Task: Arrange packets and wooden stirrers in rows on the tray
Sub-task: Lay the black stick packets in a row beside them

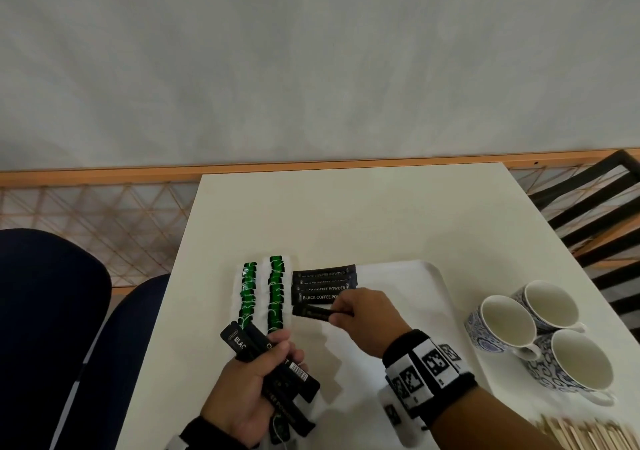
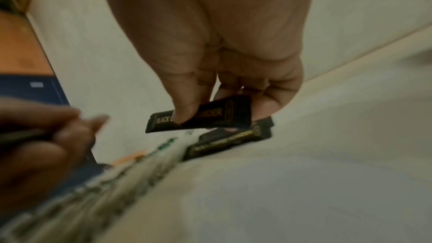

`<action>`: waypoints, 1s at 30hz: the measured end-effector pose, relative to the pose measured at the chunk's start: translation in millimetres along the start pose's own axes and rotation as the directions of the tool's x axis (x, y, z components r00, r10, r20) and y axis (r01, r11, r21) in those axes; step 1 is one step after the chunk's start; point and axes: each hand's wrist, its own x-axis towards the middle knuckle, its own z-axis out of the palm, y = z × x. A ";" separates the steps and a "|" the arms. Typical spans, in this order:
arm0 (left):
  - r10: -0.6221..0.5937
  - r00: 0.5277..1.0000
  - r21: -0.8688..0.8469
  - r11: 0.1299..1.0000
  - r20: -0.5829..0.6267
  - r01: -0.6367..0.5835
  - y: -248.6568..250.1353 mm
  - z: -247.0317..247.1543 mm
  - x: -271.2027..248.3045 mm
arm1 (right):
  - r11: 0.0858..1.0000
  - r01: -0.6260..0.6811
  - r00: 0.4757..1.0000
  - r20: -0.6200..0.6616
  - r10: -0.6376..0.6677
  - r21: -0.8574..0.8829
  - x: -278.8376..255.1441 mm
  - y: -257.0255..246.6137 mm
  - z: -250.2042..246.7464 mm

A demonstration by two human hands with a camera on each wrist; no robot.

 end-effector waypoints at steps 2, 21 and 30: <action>-0.003 1.000 -0.017 1.000 0.007 0.003 0.3 -0.8 -0.2 | 0.988 -0.038 0.999 -0.013 0.037 -0.150 7.8 6.6 4.6; -0.043 0.999 -0.038 0.998 0.019 0.043 4.2 -1.9 -4.4 | 0.926 0.045 0.985 -0.139 -0.103 -0.374 37.3 5.9 21.0; -0.120 0.992 0.010 0.993 0.043 0.120 11.2 -0.8 -6.6 | 0.912 0.067 0.978 -0.155 -0.140 -0.406 36.4 5.4 20.7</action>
